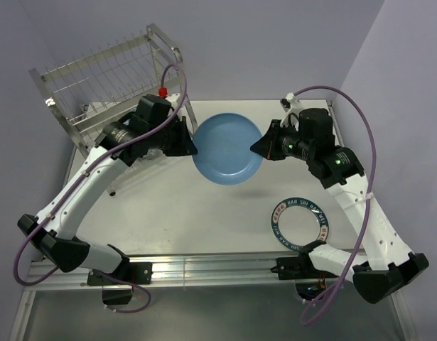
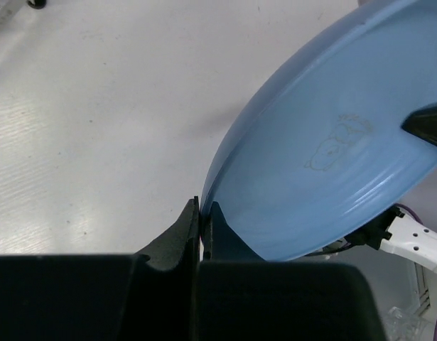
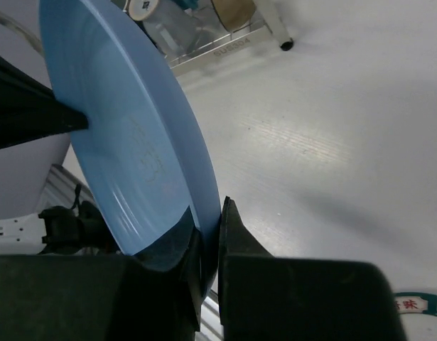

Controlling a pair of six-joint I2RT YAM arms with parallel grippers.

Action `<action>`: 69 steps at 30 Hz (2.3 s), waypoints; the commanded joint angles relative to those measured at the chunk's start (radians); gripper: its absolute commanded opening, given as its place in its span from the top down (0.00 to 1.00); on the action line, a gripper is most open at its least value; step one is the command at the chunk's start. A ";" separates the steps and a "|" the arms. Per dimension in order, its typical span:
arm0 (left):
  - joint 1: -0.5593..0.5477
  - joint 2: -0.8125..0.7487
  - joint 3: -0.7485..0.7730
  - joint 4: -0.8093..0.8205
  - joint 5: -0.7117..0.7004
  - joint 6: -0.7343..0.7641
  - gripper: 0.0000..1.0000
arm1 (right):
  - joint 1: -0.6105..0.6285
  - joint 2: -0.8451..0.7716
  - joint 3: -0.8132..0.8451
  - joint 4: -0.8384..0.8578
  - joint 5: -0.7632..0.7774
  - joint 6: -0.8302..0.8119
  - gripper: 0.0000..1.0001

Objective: Load the mixed dishes into the dish rack

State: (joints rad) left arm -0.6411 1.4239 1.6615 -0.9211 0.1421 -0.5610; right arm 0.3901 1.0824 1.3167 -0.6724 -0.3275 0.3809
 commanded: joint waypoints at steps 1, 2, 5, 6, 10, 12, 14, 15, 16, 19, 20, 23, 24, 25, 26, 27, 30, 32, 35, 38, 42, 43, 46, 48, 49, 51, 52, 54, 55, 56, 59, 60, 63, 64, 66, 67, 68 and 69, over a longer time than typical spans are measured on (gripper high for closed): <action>0.030 -0.083 0.023 0.036 0.045 0.001 1.00 | 0.019 0.040 0.052 0.117 -0.160 -0.010 1.00; 0.037 -0.094 0.032 0.030 0.048 0.003 1.00 | 0.044 0.059 0.065 0.119 -0.153 -0.028 1.00; 0.049 -0.100 0.118 -0.033 -0.014 -0.005 0.53 | 0.093 0.065 0.114 0.175 -0.061 -0.059 1.00; 0.049 -0.105 0.176 -0.070 -0.048 -0.016 0.34 | 0.131 0.062 0.130 0.207 -0.020 -0.075 1.00; 0.050 -0.201 0.256 -0.085 -0.223 -0.046 0.01 | 0.233 0.089 0.196 0.385 0.237 -0.115 1.00; 0.049 -0.299 0.245 -0.062 -0.329 -0.082 0.01 | 0.266 0.148 0.245 0.500 0.391 -0.135 1.00; 0.049 -0.414 0.218 -0.018 -0.386 -0.111 0.01 | 0.323 0.212 0.260 0.654 0.500 -0.177 1.00; 0.049 -0.451 0.166 0.005 -0.425 -0.131 0.01 | 0.349 0.240 0.291 0.707 0.551 -0.242 1.00; 0.049 -0.492 0.135 0.030 -0.433 -0.148 0.01 | 0.398 0.273 0.314 0.747 0.594 -0.281 1.00; 0.049 -0.614 0.047 0.067 -0.475 -0.207 0.01 | 0.473 0.433 0.453 0.891 0.770 -0.476 1.00; 0.049 -0.641 0.043 0.026 -0.486 -0.224 0.01 | 0.518 0.533 0.504 0.948 0.812 -0.569 1.00; 0.049 -0.651 0.070 -0.037 -0.478 -0.243 0.01 | 0.569 0.762 0.741 1.013 0.952 -0.696 1.00; 0.049 -0.649 0.086 -0.076 -0.466 -0.247 0.01 | 0.599 0.819 0.866 1.039 1.020 -0.793 1.00; 0.047 -0.652 0.089 -0.093 -0.449 -0.252 0.01 | 0.615 0.929 0.918 1.121 1.048 -0.845 1.00; 0.047 -0.658 0.087 -0.100 -0.435 -0.255 0.01 | 0.630 0.985 0.970 1.169 1.068 -0.963 1.00; 0.047 -0.666 0.069 -0.110 -0.417 -0.260 0.01 | 0.656 1.035 1.080 1.215 1.087 -1.018 1.00; 0.049 -0.689 0.047 -0.128 -0.374 -0.275 0.01 | 0.682 1.160 1.168 1.313 1.099 -1.103 1.00; 0.049 -0.701 0.044 -0.151 -0.360 -0.280 0.01 | 0.684 1.186 1.165 1.371 1.105 -1.105 1.00; 0.049 -0.721 0.031 -0.179 -0.351 -0.286 0.01 | 0.678 1.247 1.231 1.358 1.098 -1.093 1.00; 0.047 -0.740 0.015 -0.200 -0.343 -0.306 0.01 | 0.673 1.263 1.241 1.334 1.081 -1.053 1.00; 0.047 -0.744 0.023 -0.232 -0.357 -0.321 0.01 | 0.665 1.278 1.236 1.306 1.070 -1.016 1.00; 0.047 -0.749 0.024 -0.237 -0.357 -0.326 0.01 | 0.664 1.292 1.240 1.307 1.070 -1.017 1.00; 0.047 -0.767 0.008 -0.236 -0.352 -0.341 0.01 | 0.659 1.315 1.271 1.317 1.070 -1.010 1.00; 0.047 -0.776 -0.015 -0.217 -0.342 -0.347 0.01 | 0.656 1.311 1.270 1.332 1.081 -0.996 1.00; 0.047 -0.769 -0.020 -0.213 -0.319 -0.341 0.01 | 0.655 1.295 1.265 1.333 1.079 -0.987 1.00; 0.049 -0.743 -0.003 -0.222 -0.306 -0.329 0.01 | 0.650 1.269 1.244 1.324 1.072 -0.939 1.00; 0.047 -0.694 0.012 -0.222 -0.296 -0.314 0.01 | 0.648 1.239 1.237 1.298 1.058 -0.903 1.00; 0.047 -0.630 0.102 -0.223 -0.295 -0.265 0.01 | 0.645 1.208 1.225 1.272 1.044 -0.873 1.00; 0.047 -0.553 0.144 -0.232 -0.317 -0.254 0.01 | 0.644 1.174 1.215 1.260 1.026 -0.869 1.00; 0.047 -0.515 0.238 -0.234 -0.331 -0.251 0.01 | 0.645 1.159 1.187 1.255 1.018 -0.872 1.00; 0.047 -0.361 0.480 -0.206 -0.348 -0.250 0.01 | 0.655 1.101 1.124 1.252 1.012 -0.922 1.00; 0.049 -0.320 0.559 -0.216 -0.361 -0.263 0.01 | 0.664 1.085 1.100 1.261 1.013 -0.944 1.00; 0.047 -0.163 0.811 -0.314 -0.456 -0.416 0.01 | 0.671 0.990 0.945 1.333 0.998 -1.022 1.00; 0.047 -0.151 0.788 -0.296 -0.458 -0.454 0.01 | 0.671 0.954 0.920 1.349 0.998 -1.049 1.00; 0.049 -0.181 0.680 -0.123 -0.415 -0.554 0.01 | 0.673 0.921 0.836 1.381 0.998 -1.085 1.00; 0.049 -0.218 0.585 -0.029 -0.409 -0.635 0.01 | 0.673 0.883 0.764 1.410 0.995 -1.115 1.00; 0.049 -0.229 0.555 -0.006 -0.406 -0.672 0.01 | 0.676 0.857 0.718 1.427 0.993 -1.126 1.00; 0.052 -0.232 0.538 0.005 -0.401 -0.700 0.01 | 0.681 0.828 0.660 1.457 0.989 -1.137 1.00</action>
State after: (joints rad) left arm -0.5922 1.2346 2.2505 -1.0550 -0.2592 -1.0878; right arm 1.0611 2.0167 2.0720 0.6315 0.6727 -0.6758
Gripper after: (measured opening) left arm 0.992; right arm 0.181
